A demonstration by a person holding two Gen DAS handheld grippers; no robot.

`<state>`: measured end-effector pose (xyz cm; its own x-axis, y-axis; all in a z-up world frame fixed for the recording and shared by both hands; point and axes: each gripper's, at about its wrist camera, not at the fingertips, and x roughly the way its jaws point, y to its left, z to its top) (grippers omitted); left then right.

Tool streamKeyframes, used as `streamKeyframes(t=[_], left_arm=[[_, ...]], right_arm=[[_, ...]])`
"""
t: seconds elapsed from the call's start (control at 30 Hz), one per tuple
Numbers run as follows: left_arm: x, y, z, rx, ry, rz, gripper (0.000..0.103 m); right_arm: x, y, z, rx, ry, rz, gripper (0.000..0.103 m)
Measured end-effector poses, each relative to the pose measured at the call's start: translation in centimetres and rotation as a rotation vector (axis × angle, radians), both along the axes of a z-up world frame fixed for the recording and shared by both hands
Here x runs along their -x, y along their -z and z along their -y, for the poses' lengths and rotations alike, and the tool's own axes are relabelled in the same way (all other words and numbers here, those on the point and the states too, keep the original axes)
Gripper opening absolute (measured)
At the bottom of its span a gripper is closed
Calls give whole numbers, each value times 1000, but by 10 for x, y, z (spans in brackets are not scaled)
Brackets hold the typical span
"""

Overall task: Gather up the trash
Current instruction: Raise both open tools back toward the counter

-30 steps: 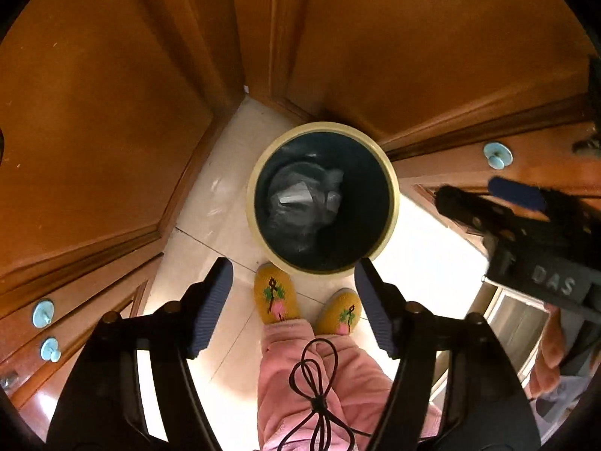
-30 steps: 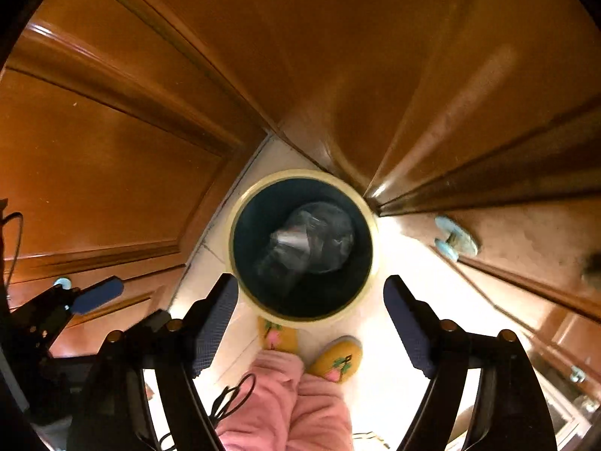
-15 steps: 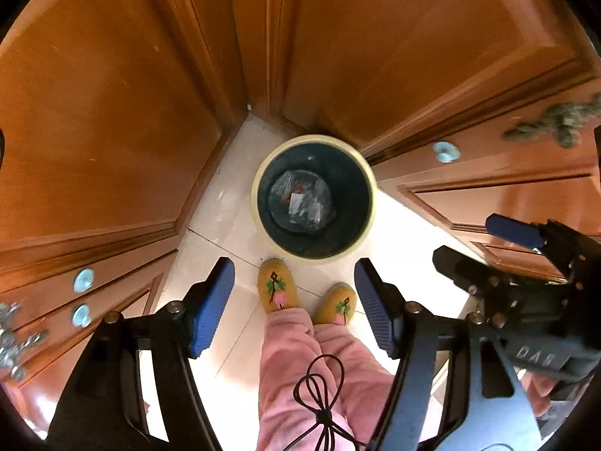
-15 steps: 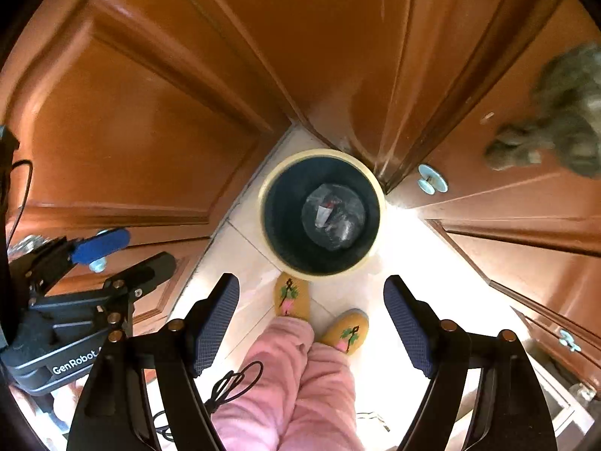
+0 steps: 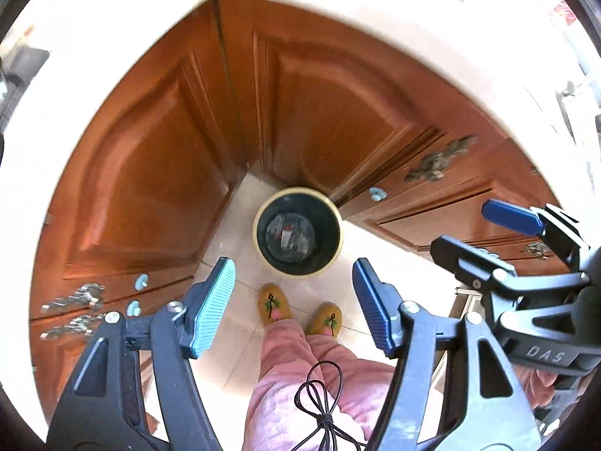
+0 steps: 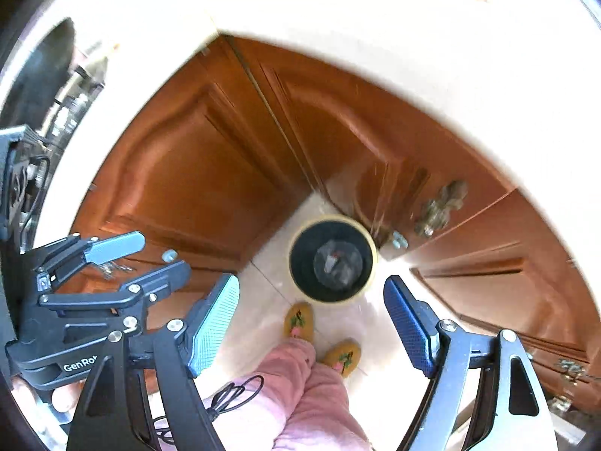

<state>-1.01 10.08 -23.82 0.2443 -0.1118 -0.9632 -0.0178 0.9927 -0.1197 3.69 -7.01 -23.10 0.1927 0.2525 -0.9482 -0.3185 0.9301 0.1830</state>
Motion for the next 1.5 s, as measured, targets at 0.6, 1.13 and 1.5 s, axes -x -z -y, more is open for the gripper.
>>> streamKeyframes(t=[0.6,1.13,1.5], left_arm=[[-41,-175,42,-110,344,209,62],[-149,-203,54,-127,505,302,62],[-238,-161,23,-33,365,253,62]], right_arm=[[-10,-221,29,25,82,359,81],[-100,-221,85,41,336,403,81],[-160,-162,95,84,373,342,81]])
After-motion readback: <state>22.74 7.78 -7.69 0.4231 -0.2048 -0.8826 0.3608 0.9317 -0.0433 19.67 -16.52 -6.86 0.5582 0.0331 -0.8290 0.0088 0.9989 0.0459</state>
